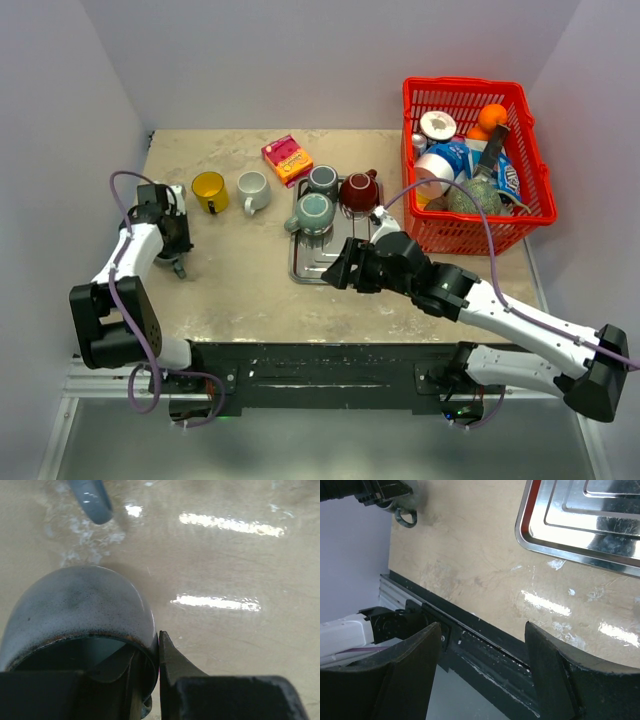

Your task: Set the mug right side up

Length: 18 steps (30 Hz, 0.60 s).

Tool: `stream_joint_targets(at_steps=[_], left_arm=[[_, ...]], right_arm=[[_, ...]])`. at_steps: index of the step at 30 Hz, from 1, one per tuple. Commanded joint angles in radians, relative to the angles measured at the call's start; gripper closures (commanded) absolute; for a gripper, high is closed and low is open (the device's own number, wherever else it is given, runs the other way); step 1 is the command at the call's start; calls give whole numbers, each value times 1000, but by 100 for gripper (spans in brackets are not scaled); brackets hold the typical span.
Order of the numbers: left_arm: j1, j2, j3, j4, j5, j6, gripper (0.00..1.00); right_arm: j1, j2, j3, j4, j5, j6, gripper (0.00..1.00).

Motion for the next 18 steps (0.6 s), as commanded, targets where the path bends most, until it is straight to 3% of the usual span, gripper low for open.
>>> stream_joint_targets(at_steps=[1, 10, 13, 17, 18], left_arm=[[52, -10, 24, 73, -43, -45, 100], [134, 136, 147, -22, 6, -134, 98], [171, 131, 132, -5, 31, -152, 88], [185, 134, 132, -8, 35, -166, 66], [185, 137, 136, -11, 37, -167, 65]], right_arm=[[1, 31, 74, -12, -34, -11, 29], [1, 65, 78, 3, -46, 14, 30], [-1, 79, 97, -3, -45, 12, 30], [-1, 88, 124, -12, -30, 4, 30], [1, 86, 122, -14, -30, 6, 30]])
